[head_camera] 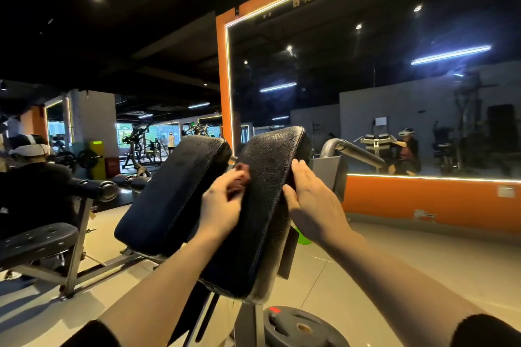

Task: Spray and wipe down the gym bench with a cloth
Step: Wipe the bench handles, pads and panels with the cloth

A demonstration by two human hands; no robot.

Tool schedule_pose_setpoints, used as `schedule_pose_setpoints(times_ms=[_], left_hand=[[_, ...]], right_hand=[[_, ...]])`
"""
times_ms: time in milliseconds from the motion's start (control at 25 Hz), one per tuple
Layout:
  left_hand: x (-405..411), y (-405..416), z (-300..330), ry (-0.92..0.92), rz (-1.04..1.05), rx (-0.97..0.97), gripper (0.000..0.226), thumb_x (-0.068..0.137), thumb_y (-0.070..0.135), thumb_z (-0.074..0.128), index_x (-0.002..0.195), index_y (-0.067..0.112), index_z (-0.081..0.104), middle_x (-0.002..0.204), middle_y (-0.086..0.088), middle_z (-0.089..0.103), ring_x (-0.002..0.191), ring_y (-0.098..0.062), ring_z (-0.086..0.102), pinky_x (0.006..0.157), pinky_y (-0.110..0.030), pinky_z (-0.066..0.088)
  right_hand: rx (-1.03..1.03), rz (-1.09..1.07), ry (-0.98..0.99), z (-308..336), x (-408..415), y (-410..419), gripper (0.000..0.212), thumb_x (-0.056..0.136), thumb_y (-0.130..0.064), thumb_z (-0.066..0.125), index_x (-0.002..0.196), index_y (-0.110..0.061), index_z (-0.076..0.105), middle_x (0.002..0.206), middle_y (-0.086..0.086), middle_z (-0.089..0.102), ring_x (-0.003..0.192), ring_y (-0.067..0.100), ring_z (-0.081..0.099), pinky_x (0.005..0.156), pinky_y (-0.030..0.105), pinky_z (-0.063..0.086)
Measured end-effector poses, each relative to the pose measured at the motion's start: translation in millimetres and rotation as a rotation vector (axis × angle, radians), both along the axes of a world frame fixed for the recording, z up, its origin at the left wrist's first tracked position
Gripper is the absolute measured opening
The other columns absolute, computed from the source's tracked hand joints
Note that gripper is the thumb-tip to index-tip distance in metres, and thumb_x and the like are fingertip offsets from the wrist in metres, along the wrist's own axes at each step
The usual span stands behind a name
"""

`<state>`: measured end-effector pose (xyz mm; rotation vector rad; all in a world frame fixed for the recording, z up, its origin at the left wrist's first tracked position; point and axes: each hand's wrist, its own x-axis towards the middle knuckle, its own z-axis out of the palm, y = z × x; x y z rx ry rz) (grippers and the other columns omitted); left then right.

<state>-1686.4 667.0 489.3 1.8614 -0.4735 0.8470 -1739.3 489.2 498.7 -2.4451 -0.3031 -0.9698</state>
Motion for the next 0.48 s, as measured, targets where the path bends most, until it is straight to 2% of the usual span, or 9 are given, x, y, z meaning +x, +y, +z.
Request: schedule_pose_setpoints(times_ms=[40,80,200,280,360,440,480], left_hand=[[2,1,0,0.081,0.058,-0.101,0.043,0.092,0.006,0.059,0.13,0.024,0.057,0.129,0.0,0.059,0.122,-0.016,0.053,0.106,-0.028,0.038],[-5,-6,1,0.091,0.056,-0.118,0.04,0.092,0.009,0.06,0.13,0.023,0.058,0.127,0.0,0.06,0.12,-0.015,0.054,0.105,-0.028,0.039],[-49,-45,-7,-0.131,-0.16,0.107,0.051,0.086,-0.003,0.06,0.129,0.024,0.059,0.132,0.01,0.056,0.124,-0.001,0.047,0.108,-0.021,0.033],[-62,-44,-13,-0.19,-0.206,0.183,0.056,0.086,-0.006,0.059,0.131,0.028,0.056,0.136,0.013,0.051,0.128,0.003,0.042,0.11,-0.019,0.03],[-46,-14,-19,-0.075,-0.111,0.127,0.053,0.089,-0.004,0.058,0.13,0.03,0.055,0.133,0.013,0.052,0.125,-0.001,0.045,0.108,-0.022,0.033],[-39,10,-27,0.114,0.001,-0.094,0.044,0.092,0.004,0.057,0.127,0.031,0.057,0.126,0.009,0.058,0.122,-0.011,0.052,0.107,-0.032,0.038],[-44,10,-31,0.14,0.018,-0.122,0.043,0.092,0.005,0.058,0.125,0.032,0.058,0.126,0.008,0.059,0.122,-0.012,0.052,0.107,-0.035,0.039]], right_hand=[[-0.003,0.001,0.018,-3,-4,3,0.061,0.103,-0.038,0.033,0.155,-0.017,0.007,0.162,0.001,0.009,0.147,0.017,0.016,0.117,0.032,0.019],[-0.004,0.002,0.035,-5,-7,5,0.062,0.103,-0.038,0.033,0.155,-0.017,0.007,0.162,0.001,0.008,0.147,0.016,0.015,0.117,0.031,0.018],[0.035,0.036,0.059,-5,-12,8,0.061,0.103,-0.037,0.034,0.155,-0.019,0.01,0.162,0.0,0.009,0.147,0.017,0.018,0.116,0.031,0.02],[0.067,0.049,0.071,-4,-16,5,0.057,0.103,-0.035,0.034,0.155,-0.022,0.014,0.161,-0.003,0.013,0.146,0.018,0.022,0.115,0.033,0.025],[0.049,0.051,0.098,-6,-22,2,0.053,0.105,-0.029,0.032,0.155,-0.025,0.015,0.161,-0.006,0.013,0.146,0.018,0.022,0.115,0.032,0.024],[0.023,0.074,0.135,-11,-28,0,0.054,0.105,-0.022,0.032,0.155,-0.028,0.012,0.161,-0.009,0.01,0.146,0.019,0.021,0.115,0.033,0.023],[0.016,0.089,0.148,-13,-30,0,0.057,0.104,-0.02,0.034,0.155,-0.029,0.01,0.161,-0.01,0.009,0.146,0.019,0.022,0.115,0.035,0.024]])
